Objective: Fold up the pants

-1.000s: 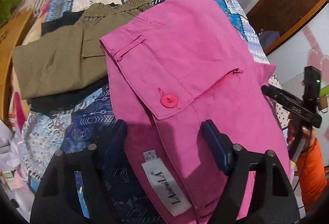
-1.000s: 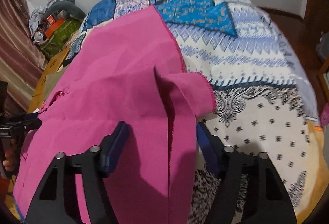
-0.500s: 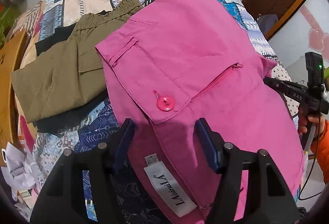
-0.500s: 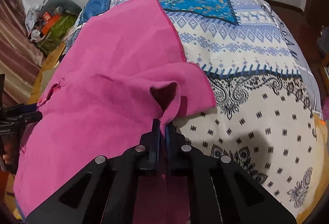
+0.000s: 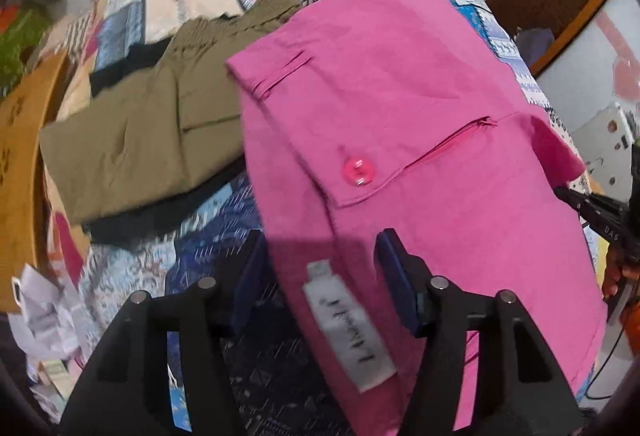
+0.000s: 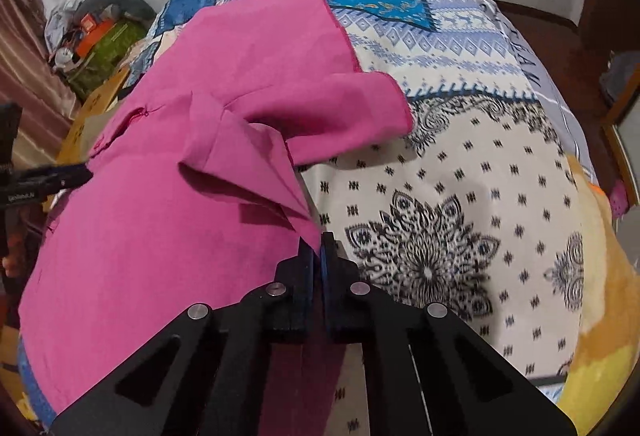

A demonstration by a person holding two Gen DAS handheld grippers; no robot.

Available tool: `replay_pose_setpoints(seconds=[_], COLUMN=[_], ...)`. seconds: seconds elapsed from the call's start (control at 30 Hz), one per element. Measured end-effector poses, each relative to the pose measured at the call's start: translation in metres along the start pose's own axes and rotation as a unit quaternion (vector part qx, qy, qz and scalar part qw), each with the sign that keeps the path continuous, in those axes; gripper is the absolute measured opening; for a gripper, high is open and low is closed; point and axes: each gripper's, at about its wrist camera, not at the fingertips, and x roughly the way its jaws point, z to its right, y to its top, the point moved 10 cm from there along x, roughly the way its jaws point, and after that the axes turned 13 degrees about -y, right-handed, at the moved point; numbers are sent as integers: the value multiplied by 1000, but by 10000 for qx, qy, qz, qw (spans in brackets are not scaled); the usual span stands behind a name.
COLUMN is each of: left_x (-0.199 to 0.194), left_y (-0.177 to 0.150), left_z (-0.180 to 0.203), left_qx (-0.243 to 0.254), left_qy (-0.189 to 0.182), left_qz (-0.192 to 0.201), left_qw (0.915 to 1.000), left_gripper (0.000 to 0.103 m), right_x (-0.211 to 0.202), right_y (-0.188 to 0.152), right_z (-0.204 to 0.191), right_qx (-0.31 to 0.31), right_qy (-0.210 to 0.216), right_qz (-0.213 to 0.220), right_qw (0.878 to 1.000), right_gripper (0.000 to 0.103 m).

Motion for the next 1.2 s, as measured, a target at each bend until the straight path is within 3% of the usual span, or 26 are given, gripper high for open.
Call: replay_pose_setpoints(seconds=[0.13,0.23,0.27,0.33,0.4,0.47,0.63,0.9,1.1,1.2], left_x=[-9,-19,-22,-28,-32,-34,-28,7,33,38], left_y=[-3,-1,1,7,15,22,48,64,57,56], left_z=[-7,-14,-16,-17,-16,-14,-11,-22,-16,-14], left_qx=[-251,-260,-248,-302,-386,-408,-454,-736,-745,-795], left_qy=[-39,218,258,228,111,47,-38,-244,-522,-699], left_qz=[51,164,216,321,412,484,642,435,218,192], left_qw=[9997,9993,9991,9988,9983,9980,9969,9960,9956,9942], left_gripper=[59,59,59,59,59,61,76,77,80,78], right_x=[-6,-16,-20,-28,-35,-39,-31,11,53,59], right_y=[0,3,5,13,27,36,57,87,72,63], right_z=[0,1,2,5,9,11,19,27,14,7], right_qx=[112,182,208,238,269,371,979,1238,1042,950], right_qy=[-86,-93,-83,-100,-150,-172,216,311,490,612], right_qz=[36,52,115,288,552,674,523,276,-237,-292], right_qw=[9999,9998,9997,9993,9980,9969,9936,9914,9931,9932], right_gripper=[4,10,14,39,48,49,50,50,50,45])
